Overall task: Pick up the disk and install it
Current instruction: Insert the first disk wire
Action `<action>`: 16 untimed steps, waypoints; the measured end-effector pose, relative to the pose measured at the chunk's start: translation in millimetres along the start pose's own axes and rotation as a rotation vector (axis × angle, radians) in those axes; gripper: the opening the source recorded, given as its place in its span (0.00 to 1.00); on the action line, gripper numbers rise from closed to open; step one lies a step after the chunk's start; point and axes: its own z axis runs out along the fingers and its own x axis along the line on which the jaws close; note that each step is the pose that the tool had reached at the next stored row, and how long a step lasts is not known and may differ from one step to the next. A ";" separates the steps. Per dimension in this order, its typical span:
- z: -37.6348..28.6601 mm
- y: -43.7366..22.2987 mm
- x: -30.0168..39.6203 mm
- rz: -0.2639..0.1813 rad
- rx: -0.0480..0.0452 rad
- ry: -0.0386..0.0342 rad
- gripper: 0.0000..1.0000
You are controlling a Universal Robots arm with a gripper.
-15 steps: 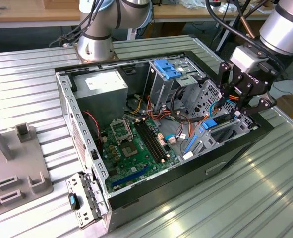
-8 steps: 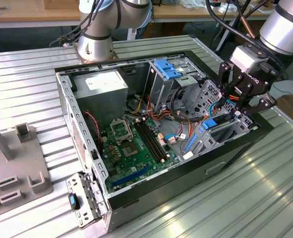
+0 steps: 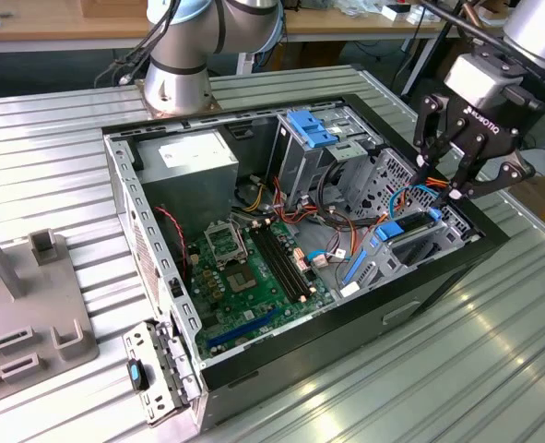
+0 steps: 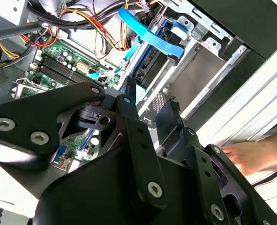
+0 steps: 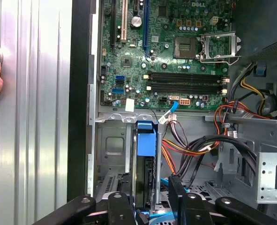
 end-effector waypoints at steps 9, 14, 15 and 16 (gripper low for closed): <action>-0.3 -2.7 -2.4 -0.008 -0.0002 0.0003 0.44; 0.0 -27.1 -4.0 -0.013 -0.0003 0.0002 0.44; 0.1 -33.4 -4.1 -0.015 -0.0004 0.0002 0.44; 0.1 -37.1 -4.2 -0.016 -0.0004 0.0003 0.44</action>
